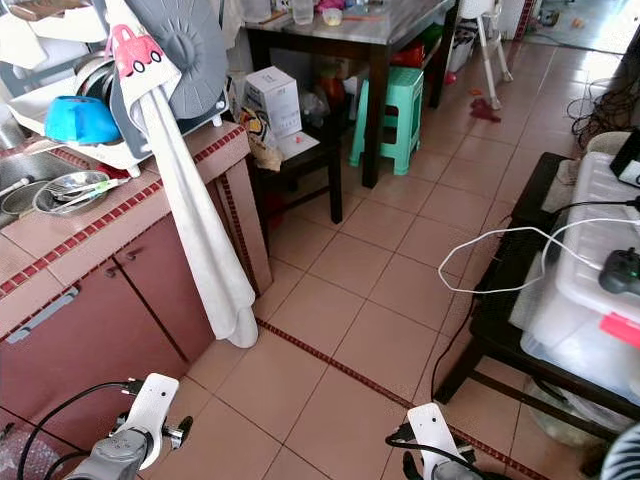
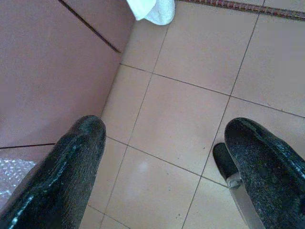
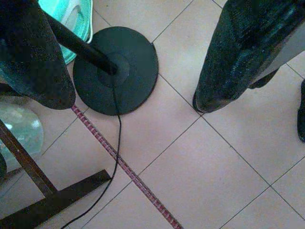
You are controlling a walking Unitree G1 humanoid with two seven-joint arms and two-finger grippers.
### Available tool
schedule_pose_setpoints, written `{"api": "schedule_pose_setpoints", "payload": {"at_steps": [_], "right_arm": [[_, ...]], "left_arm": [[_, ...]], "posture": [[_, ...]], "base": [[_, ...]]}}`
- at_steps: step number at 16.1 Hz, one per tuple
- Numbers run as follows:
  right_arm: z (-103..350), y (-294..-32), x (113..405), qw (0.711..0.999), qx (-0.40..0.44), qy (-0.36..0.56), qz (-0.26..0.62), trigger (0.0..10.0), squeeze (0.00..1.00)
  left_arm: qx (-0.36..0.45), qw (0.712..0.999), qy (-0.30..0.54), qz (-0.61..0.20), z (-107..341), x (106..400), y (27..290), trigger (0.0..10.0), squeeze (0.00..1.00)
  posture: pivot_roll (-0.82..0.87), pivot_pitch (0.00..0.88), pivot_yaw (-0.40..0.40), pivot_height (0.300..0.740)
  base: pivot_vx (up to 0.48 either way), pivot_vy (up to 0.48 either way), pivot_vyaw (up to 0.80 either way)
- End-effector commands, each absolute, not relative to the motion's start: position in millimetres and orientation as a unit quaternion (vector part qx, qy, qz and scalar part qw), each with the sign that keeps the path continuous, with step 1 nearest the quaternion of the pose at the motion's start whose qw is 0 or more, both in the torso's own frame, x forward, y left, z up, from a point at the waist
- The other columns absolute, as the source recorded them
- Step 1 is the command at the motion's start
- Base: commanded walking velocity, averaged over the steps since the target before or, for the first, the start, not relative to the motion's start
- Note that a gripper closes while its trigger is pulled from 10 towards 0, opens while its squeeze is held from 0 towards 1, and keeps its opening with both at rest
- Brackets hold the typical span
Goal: Kitchen organization
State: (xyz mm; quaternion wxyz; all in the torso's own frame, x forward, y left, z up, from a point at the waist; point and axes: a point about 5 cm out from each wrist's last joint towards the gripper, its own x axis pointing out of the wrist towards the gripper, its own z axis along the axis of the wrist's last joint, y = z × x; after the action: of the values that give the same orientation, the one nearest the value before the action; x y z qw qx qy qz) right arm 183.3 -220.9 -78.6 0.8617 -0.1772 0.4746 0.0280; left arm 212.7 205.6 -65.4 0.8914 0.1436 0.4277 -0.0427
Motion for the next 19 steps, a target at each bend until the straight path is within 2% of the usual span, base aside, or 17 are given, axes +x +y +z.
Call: {"api": "schedule_pose_setpoints", "payload": {"at_steps": [1,5,10,13,18,19], "right_arm": [[-78,-221,184,0.859,-0.183,0.477,0.035,10.0,0.0],[-76,-230,185,0.851,-0.208,0.479,0.048,10.0,0.0],[-71,-238,191,0.845,-0.233,0.479,0.055,10.0,0.0],[-71,-230,195,0.854,-0.21,0.473,0.045,10.0,0.0],[-83,-215,179,0.842,-0.2,0.498,0.06,10.0,0.0],[-81,-212,183,0.855,-0.15,0.496,0.033,10.0,0.0]], "left_arm": [[0.147,0.886,0.438,-0.034,-68,207,209,10.0,0.0],[0.142,0.885,0.442,-0.013,-71,203,207,10.0,0.0],[0.142,0.882,0.448,-0.016,-74,200,203,10.0,0.0],[0.155,0.877,0.454,-0.026,-75,196,205,10.0,0.0],[0.167,0.869,0.465,-0.035,-78,191,206,10.0,0.0],[0.168,0.864,0.474,-0.032,-78,191,207,10.0,0.0]], "posture": [[-0.07,0.001,0.051,0.74],[-0.08,0.0,0.003,0.74],[-0.06,0.0,-0.004,0.74],[-0.06,0.0,0.017,0.74],[-0.04,0.0,0.026,0.74],[-0.04,0.0,0.031,0.74]], "base": [[0.0,0.0,0.0],[0.0,0.0,0.0],[0.0,0.0,0.0],[0.0,0.0,0.0],[0.0,0.0,0.0],[0.0,0.0,0.0]]}}
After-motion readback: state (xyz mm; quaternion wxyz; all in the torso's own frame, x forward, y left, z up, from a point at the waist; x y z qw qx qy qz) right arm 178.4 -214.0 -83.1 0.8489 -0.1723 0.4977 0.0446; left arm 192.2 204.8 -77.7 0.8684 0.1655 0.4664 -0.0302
